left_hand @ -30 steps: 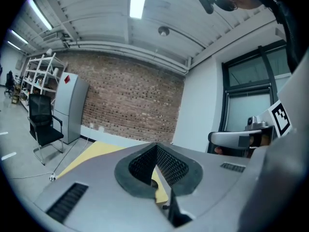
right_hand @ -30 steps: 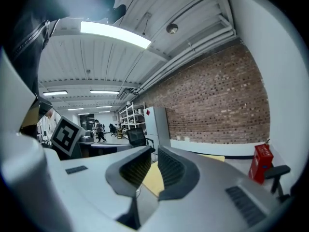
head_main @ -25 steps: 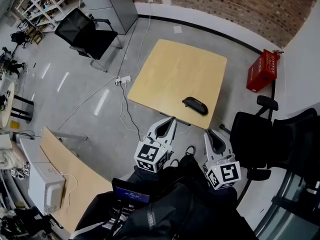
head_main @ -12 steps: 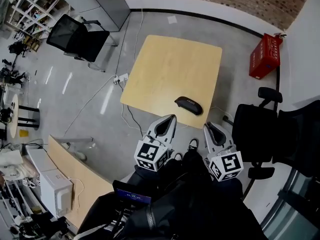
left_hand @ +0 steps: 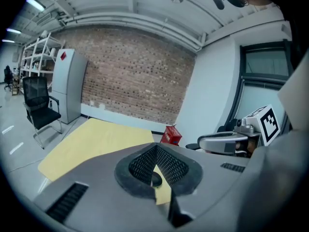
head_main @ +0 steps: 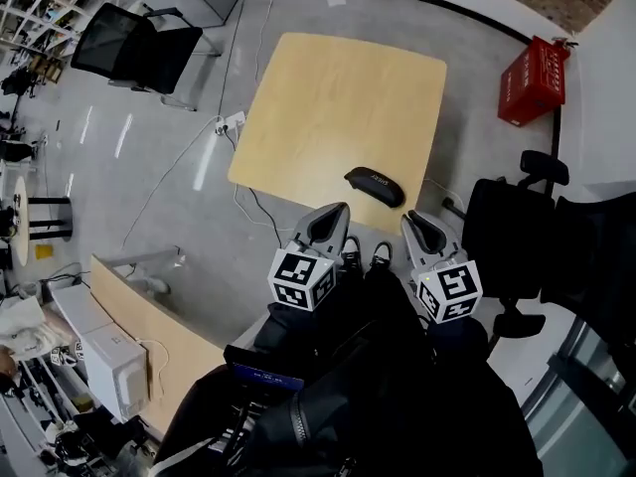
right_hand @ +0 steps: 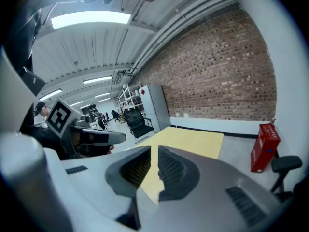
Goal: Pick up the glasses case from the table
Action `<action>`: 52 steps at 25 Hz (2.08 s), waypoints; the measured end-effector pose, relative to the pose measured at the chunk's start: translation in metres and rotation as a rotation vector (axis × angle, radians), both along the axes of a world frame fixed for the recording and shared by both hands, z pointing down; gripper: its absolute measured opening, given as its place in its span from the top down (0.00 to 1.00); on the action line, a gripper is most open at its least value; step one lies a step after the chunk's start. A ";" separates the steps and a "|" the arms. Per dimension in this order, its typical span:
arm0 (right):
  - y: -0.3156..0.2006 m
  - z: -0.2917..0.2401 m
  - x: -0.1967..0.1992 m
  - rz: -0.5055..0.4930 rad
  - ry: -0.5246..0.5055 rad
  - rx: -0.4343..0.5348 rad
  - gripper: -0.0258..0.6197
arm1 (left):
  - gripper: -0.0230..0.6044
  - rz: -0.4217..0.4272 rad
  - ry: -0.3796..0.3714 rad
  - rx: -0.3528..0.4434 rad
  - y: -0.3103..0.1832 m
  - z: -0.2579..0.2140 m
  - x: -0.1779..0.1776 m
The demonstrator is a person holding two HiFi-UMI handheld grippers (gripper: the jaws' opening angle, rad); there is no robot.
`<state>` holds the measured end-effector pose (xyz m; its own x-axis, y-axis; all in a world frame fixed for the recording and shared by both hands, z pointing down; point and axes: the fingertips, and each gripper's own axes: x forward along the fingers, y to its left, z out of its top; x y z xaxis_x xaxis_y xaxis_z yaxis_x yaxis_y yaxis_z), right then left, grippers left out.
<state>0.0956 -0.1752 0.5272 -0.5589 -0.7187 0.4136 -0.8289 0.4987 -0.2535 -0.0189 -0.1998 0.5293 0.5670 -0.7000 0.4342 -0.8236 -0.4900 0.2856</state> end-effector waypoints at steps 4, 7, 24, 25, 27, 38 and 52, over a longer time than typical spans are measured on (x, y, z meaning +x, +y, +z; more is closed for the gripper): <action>-0.004 0.048 0.001 0.006 0.050 -0.098 0.89 | 0.97 -0.002 -0.017 -0.087 -0.008 0.045 -0.009; -0.008 0.085 -0.003 -0.011 0.097 -0.161 0.89 | 0.97 0.012 -0.036 -0.142 -0.012 0.067 -0.016; -0.041 0.205 -0.024 -0.199 0.351 -0.322 0.75 | 0.97 -0.003 -0.061 -0.282 -0.007 0.139 -0.049; -0.044 0.208 -0.024 -0.216 0.374 -0.321 0.71 | 0.97 -0.004 -0.060 -0.286 -0.007 0.141 -0.050; -0.048 0.217 -0.023 -0.254 0.426 -0.322 0.65 | 0.97 -0.005 -0.059 -0.292 -0.007 0.144 -0.050; -0.055 0.270 -0.022 -0.421 0.599 -0.396 0.48 | 0.97 -0.038 -0.048 -0.306 -0.007 0.149 -0.062; -0.056 0.300 -0.027 -0.470 0.630 -0.470 0.44 | 0.97 -0.077 -0.044 -0.313 -0.006 0.149 -0.077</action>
